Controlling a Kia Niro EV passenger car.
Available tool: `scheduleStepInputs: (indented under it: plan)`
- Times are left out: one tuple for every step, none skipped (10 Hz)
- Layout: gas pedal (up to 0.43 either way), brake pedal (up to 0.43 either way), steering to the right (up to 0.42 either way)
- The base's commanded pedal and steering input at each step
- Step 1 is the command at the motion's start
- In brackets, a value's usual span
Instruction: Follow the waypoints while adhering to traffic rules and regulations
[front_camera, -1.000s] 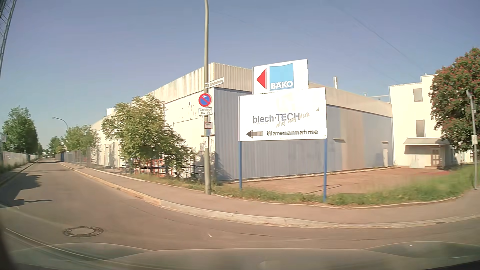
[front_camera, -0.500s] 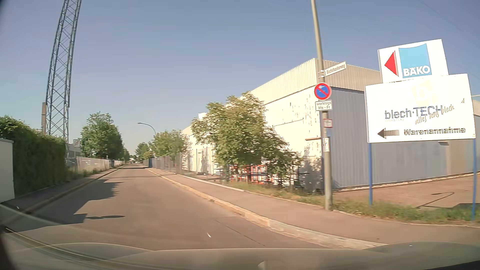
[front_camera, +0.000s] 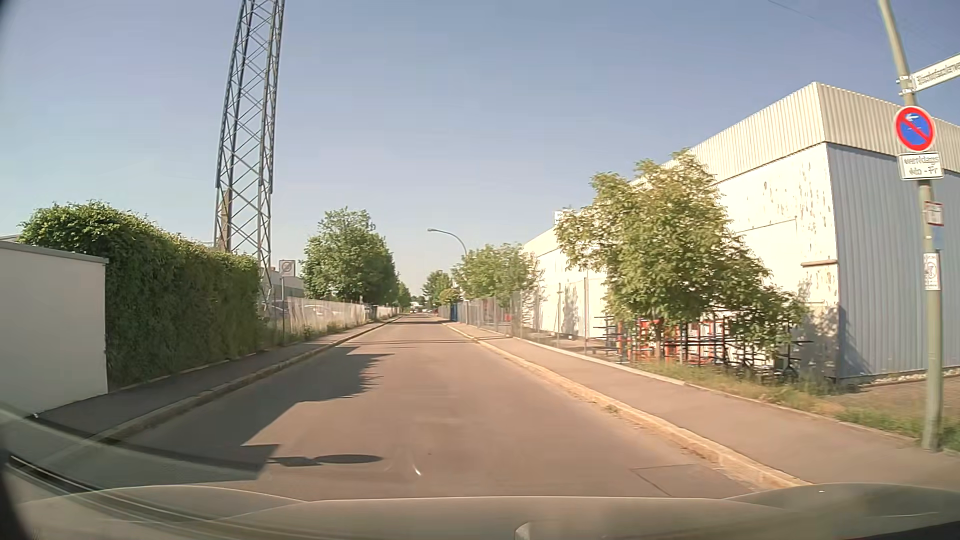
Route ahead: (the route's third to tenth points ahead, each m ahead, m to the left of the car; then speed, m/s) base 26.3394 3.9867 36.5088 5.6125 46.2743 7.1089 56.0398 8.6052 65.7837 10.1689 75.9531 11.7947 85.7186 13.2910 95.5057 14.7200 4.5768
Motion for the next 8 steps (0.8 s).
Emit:
scheduleStepInputs:
  plan:
    - [0.118,0.0,-0.28]
    - [0.13,0.0,-0.206]
    - [0.209,0.0,-0.146]
    - [0.24,0.0,-0.092]
    - [0.26,0.0,-0.042]
    - [0.268,0.0,-0.015]
    - [0.268,0.0,-0.009]
    - [0.268,0.0,-0.008]
